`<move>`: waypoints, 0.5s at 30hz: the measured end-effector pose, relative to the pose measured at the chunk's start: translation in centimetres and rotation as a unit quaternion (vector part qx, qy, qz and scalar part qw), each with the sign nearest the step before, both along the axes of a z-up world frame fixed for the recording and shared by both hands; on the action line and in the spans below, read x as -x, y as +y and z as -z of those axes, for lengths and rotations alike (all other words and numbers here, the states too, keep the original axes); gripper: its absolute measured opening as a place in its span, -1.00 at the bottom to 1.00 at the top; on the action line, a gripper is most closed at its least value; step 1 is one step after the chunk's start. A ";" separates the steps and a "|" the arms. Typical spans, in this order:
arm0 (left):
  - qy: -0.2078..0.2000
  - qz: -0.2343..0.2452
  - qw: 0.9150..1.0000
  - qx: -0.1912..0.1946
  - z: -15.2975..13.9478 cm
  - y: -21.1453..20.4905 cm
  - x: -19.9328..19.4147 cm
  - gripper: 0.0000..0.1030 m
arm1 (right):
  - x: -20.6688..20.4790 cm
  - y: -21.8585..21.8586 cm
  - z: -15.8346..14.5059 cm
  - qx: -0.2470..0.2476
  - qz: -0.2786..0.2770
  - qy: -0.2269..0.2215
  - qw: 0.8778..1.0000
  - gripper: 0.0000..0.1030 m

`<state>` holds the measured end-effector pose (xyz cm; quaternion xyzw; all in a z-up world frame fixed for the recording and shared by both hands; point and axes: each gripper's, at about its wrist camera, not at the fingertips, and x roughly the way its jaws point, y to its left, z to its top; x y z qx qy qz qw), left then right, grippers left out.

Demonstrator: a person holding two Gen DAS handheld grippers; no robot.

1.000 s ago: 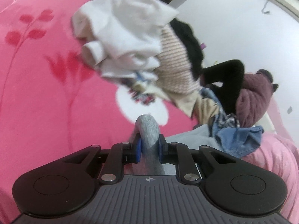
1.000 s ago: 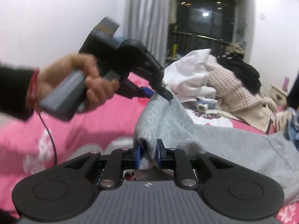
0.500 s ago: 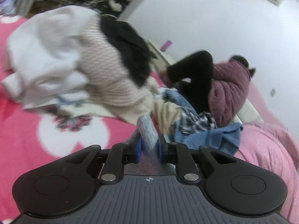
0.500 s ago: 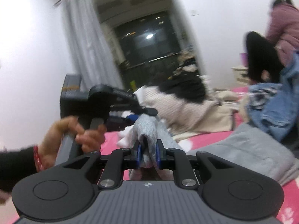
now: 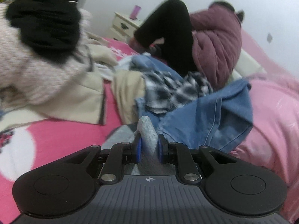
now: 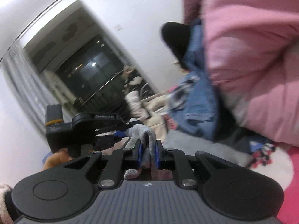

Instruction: Fold clothes

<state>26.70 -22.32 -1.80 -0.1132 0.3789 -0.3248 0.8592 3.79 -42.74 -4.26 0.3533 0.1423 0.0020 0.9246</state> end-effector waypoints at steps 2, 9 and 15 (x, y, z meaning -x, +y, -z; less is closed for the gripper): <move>-0.003 0.012 1.000 -0.012 0.8 -1.9 -0.4 -0.70 | -0.3 -1.9 1.5 -0.026 0.017 0.006 1.000 -0.71; -0.013 0.057 0.997 -0.053 5.3 -5.6 -1.2 -0.53 | -0.9 -7.0 9.1 -0.159 0.053 0.048 0.985 -0.56; 0.033 0.048 0.998 0.018 3.2 -1.8 -2.1 -0.13 | 0.1 -9.0 11.6 -0.239 0.090 0.064 0.965 0.18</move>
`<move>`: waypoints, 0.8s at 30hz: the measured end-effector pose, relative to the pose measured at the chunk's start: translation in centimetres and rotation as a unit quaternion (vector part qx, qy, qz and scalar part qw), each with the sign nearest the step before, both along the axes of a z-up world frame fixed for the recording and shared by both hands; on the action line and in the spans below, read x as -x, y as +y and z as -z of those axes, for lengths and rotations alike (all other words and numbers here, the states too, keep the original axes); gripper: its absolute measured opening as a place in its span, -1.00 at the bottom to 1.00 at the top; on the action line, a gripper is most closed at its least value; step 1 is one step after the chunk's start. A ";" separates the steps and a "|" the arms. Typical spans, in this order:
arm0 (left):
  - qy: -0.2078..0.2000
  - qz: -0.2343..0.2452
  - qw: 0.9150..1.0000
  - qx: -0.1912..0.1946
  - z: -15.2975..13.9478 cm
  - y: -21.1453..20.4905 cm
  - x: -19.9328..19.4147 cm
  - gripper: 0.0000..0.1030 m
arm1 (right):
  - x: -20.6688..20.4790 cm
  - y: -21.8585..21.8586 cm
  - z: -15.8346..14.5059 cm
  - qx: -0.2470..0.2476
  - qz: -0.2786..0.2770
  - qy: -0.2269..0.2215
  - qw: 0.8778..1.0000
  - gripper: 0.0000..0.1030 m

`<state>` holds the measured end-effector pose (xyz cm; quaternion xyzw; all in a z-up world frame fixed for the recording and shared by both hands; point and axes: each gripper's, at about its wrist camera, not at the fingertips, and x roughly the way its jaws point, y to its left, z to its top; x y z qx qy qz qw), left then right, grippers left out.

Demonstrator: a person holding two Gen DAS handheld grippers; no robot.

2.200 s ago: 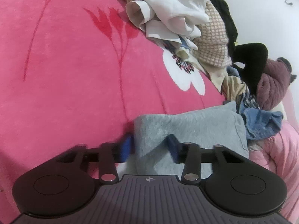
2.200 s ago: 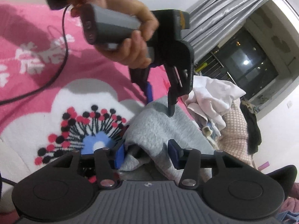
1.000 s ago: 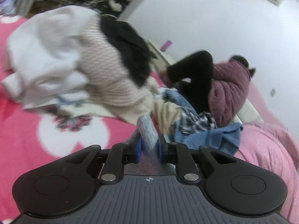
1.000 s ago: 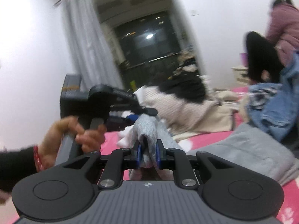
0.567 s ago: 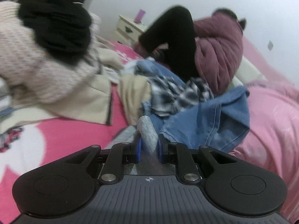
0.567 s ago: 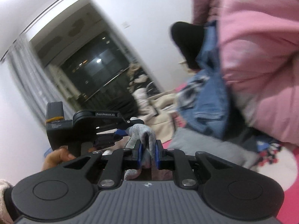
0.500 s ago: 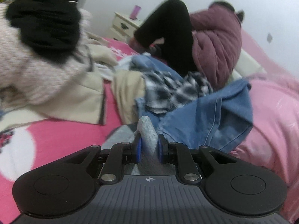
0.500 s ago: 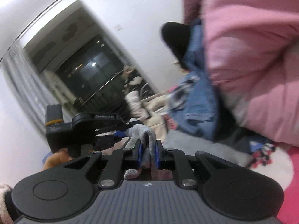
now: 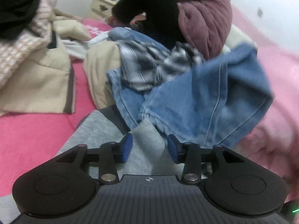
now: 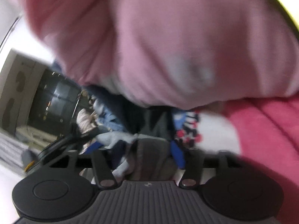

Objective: Fold clothes
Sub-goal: 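Lift and flip the sweatpants bundle over with both grippers, then open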

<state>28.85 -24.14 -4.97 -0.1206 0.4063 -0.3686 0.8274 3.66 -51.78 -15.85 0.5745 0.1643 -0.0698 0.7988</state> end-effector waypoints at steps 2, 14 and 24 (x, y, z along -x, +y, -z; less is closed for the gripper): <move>-0.002 -0.025 0.999 0.036 -1.4 3.4 0.4 0.12 | 0.3 -0.5 0.4 -0.021 0.011 0.001 1.000 0.22; 0.102 -0.155 0.981 0.051 2.3 21.3 5.0 0.29 | 2.9 3.2 0.2 -0.123 -0.013 0.000 0.992 0.66; 0.161 -0.089 0.978 0.099 5.5 17.8 5.4 0.29 | 1.5 10.3 -0.7 -0.086 -0.091 0.010 0.992 1.00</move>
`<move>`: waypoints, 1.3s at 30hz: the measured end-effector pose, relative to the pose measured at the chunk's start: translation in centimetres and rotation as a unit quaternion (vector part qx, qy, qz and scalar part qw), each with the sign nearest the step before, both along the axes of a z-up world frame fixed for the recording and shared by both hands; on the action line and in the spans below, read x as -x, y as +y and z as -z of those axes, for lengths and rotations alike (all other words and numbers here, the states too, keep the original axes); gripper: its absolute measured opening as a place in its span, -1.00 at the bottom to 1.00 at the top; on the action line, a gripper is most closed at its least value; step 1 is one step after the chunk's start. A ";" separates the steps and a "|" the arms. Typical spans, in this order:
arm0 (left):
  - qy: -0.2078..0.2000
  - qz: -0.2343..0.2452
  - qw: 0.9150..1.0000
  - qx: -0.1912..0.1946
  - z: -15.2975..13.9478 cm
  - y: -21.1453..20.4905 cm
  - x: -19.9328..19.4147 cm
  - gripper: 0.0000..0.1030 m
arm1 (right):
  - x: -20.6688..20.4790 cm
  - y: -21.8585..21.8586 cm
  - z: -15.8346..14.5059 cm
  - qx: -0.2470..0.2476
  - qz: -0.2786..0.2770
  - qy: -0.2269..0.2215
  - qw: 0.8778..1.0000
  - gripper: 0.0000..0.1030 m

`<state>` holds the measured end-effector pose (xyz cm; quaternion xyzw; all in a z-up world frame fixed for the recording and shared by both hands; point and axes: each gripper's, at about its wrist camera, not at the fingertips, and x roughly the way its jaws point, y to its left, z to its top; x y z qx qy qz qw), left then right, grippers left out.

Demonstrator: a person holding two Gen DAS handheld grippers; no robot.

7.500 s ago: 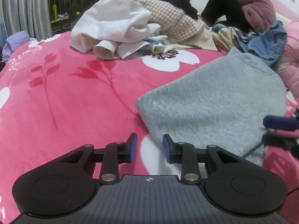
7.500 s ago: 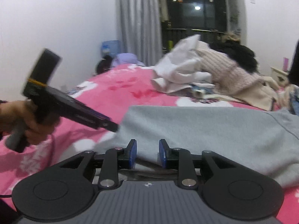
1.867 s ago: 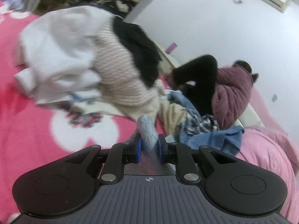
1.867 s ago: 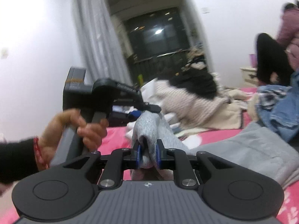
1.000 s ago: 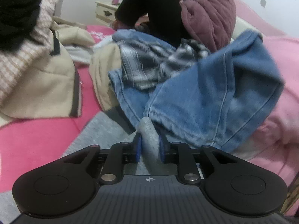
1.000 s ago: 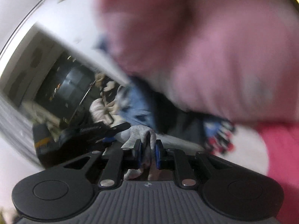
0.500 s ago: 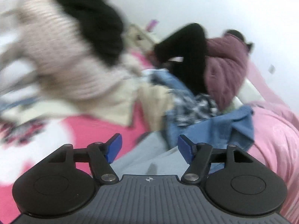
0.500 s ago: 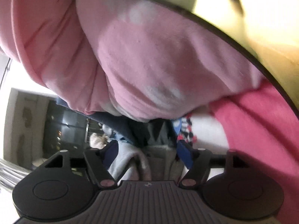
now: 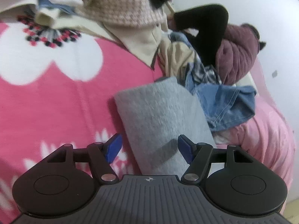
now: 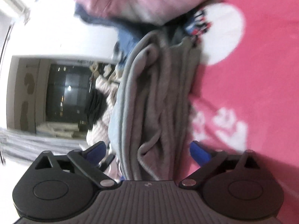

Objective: Fold clothes
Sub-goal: 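Lift and flip the sweatpants bundle over with both grippers, then open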

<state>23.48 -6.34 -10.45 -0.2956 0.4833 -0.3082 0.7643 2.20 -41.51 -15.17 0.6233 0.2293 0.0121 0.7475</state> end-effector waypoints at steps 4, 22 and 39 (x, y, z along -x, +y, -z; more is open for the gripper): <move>0.000 0.000 1.000 0.006 0.9 -0.9 -0.9 0.31 | -1.9 1.1 -1.1 0.044 -0.037 0.013 0.998 1.00; -0.027 -0.030 0.999 0.022 1.2 -1.1 0.0 0.00 | -5.1 1.4 0.7 0.016 -0.012 -0.007 1.000 0.03; -0.029 -0.019 0.999 0.023 -4.0 11.7 8.2 -0.10 | -0.7 13.9 -2.6 0.001 -0.109 0.006 0.994 -0.04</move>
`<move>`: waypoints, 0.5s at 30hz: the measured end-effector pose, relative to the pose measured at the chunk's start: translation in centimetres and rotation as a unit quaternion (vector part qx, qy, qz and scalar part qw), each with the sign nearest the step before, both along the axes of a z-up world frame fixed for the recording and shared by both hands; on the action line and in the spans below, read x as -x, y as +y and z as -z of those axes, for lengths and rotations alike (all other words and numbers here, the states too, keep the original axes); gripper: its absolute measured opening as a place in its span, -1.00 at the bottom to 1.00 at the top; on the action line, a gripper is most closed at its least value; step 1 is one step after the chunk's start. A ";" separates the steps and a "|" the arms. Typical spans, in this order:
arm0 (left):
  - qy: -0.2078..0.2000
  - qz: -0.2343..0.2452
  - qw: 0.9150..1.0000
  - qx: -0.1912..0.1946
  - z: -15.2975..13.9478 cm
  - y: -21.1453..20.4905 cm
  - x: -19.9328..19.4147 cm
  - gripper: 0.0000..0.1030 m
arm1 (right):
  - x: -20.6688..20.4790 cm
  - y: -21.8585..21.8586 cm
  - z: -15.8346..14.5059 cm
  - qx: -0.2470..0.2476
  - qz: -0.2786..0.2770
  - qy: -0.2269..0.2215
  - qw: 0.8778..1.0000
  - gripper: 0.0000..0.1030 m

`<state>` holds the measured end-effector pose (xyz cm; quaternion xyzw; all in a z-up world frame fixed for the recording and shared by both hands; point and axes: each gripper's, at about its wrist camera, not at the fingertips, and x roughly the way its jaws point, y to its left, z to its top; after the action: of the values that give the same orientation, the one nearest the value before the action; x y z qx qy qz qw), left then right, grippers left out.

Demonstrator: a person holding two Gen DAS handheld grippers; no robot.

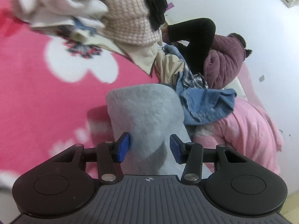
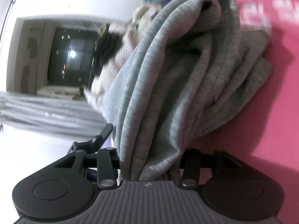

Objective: Fold clothes
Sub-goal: 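Lift and flip the sweatpants bundle over with both grippers, then open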

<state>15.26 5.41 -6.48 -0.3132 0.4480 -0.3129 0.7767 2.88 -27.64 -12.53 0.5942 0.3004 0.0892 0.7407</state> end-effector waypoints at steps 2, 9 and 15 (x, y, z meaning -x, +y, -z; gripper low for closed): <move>0.011 -0.007 1.000 -0.004 0.0 2.4 2.0 -0.11 | 0.8 2.1 -0.2 0.006 -0.024 0.003 1.000 -0.04; 0.012 -0.034 0.996 -0.075 2.2 5.5 5.6 -0.11 | 2.1 5.9 1.6 0.017 -0.084 0.038 0.996 0.05; -0.031 -0.032 0.996 -0.078 0.6 5.7 5.0 -0.01 | 4.8 2.9 -0.2 0.055 -0.107 0.062 0.991 0.40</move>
<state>10.27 11.12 -7.11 -0.2559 0.4366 -0.2618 0.8218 -1.93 -24.78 -12.29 0.5215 0.4119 0.1137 0.7386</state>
